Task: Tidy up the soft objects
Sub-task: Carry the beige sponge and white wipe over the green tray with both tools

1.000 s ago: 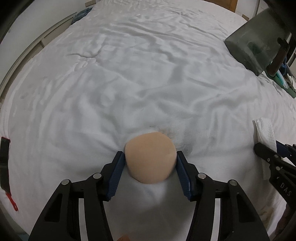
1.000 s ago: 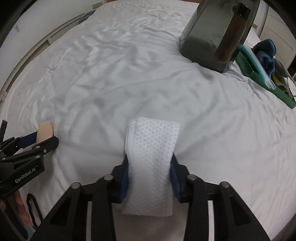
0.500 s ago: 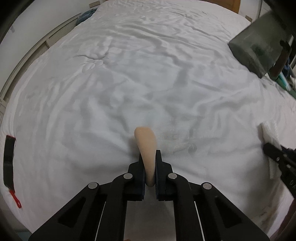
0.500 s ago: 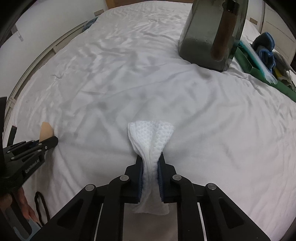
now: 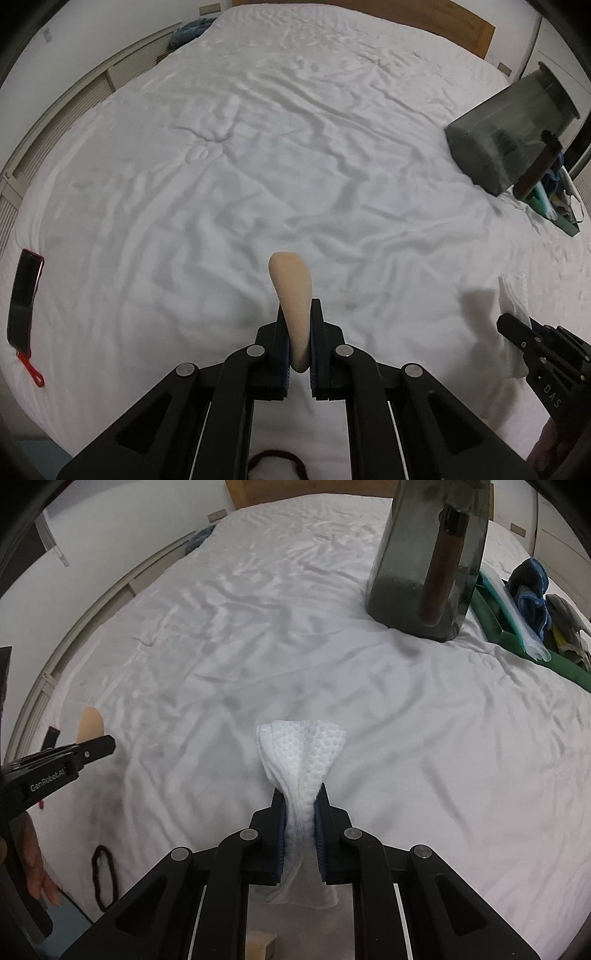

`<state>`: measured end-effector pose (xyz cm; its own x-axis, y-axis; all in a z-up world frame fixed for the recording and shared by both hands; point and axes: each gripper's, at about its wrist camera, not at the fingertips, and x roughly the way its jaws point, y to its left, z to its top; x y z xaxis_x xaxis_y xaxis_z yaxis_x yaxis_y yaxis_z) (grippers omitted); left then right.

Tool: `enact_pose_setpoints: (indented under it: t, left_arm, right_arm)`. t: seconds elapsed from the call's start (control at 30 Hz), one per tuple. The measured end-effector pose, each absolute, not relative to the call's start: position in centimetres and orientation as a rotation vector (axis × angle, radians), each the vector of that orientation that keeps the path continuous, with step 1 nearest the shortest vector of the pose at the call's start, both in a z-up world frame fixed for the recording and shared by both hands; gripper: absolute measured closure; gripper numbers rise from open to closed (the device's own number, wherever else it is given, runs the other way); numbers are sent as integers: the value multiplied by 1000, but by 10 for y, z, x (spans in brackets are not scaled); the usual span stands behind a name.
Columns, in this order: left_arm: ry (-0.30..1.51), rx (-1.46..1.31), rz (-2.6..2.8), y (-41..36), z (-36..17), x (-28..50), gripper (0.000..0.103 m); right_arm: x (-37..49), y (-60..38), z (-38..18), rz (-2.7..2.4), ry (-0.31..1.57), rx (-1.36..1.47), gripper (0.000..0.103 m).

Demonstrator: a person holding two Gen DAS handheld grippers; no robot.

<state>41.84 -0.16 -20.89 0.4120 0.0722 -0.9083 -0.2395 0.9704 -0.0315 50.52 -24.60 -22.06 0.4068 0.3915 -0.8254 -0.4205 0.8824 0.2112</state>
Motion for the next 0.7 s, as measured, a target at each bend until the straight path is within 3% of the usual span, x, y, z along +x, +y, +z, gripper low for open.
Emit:
enact_pose_setpoints:
  t: [0.4,0.7]
  left_arm:
    - [1071,-137,122,-53,-162,416,97]
    - [1092,-152,23,-151,-138,436,97]
  right_arm:
    - [492,-297,-190,504,994,0,91]
    - [506,-394,-144,469,942,62,91]
